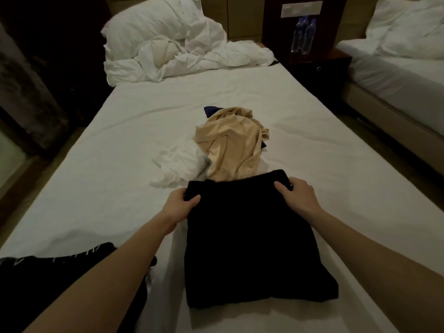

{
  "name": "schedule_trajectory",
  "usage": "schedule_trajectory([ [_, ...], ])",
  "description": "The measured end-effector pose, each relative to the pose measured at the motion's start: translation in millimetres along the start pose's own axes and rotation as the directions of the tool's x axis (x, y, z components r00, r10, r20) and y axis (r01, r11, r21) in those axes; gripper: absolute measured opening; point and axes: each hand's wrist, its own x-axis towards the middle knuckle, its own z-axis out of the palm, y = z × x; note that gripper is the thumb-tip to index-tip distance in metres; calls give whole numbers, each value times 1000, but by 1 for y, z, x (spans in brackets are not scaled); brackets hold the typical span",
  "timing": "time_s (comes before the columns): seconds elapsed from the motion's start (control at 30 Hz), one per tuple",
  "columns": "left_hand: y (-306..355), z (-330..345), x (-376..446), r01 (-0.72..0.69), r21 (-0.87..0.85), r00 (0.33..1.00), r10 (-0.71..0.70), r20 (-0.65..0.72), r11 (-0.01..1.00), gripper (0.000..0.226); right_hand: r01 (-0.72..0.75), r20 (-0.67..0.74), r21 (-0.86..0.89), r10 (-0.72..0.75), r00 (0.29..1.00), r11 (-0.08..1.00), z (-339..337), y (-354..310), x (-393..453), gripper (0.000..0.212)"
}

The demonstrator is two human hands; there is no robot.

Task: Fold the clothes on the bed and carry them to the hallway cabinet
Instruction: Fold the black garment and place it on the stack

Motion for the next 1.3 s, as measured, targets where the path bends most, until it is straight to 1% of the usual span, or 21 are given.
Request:
schedule_trajectory([
  [0.03,-4,5,10,-33,266,994,60,-92,963,26,-25,-7,-109,24,1000,994,7,4,6,37],
  [0.07,-8,11,17,-37,491,982,123,-144,871,29,-56,-26,-201,52,998,978,13,8,10,37],
  [0.1,-11,16,21,-12,618,976,144,-163,786,38,-86,-39,-249,79,996,965,18,9,12,39],
  [0.17,-12,22,25,42,689,978,112,-178,723,54,-110,-40,-270,102,994,957,21,8,14,53],
  [0.2,-12,23,26,43,709,981,106,-165,704,51,-114,-30,-253,110,993,961,20,7,16,63],
  [0.23,-10,23,26,33,728,983,110,-147,685,42,-120,-13,-219,120,993,968,17,6,18,69],
  [0.27,-9,22,28,19,721,984,117,-137,693,31,-123,13,-163,126,992,979,14,6,20,68],
  [0.3,-5,21,26,14,686,985,109,-136,727,25,-125,42,-98,130,991,987,10,3,20,62],
  [0.33,-2,19,23,16,614,985,91,-144,789,23,-129,54,-24,130,990,991,6,1,19,54],
  [0.37,2,17,18,12,490,988,66,-142,872,23,-132,57,62,129,990,989,3,-2,17,48],
  [0.4,5,17,14,-11,324,989,59,-138,946,22,-137,57,152,130,990,979,0,-5,14,45],
  [0.43,10,16,4,-40,150,989,60,-132,988,19,-137,72,241,123,990,961,-5,-11,8,42],
  [0.47,15,15,-6,-64,-4,990,63,-125,998,18,-139,103,326,111,989,935,-10,-16,1,38],
  [0.5,21,14,-18,-79,-110,991,66,-120,991,18,-142,142,400,92,986,906,-17,-23,-8,34],
  [0.6,41,8,-60,-109,-334,992,79,-102,936,19,-127,231,518,4,973,846,-45,-44,-45,31],
  [0.67,52,-1,-91,-118,-435,991,79,-107,893,22,-86,230,553,-53,972,829,-64,-57,-74,30],
  [0.8,66,-20,-153,-170,-484,983,113,-144,858,23,37,115,583,-127,985,812,-99,-72,-136,24],
  [0.9,72,-32,-202,-250,-445,964,177,-199,860,19,144,25,578,-194,981,803,-121,-80,-184,22],
  [1.1,83,-48,-284,-406,-318,905,327,-274,857,21,309,-59,575,-338,939,758,-152,-92,-264,15],
  [1.2,92,-56,-321,-422,-373,903,344,-258,826,21,350,-69,584,-385,921,732,-160,-101,-298,7],
  [1.3,98,-69,-350,-387,-483,922,319,-220,785,24,359,-73,603,-398,914,713,-160,-107,-323,8],
])
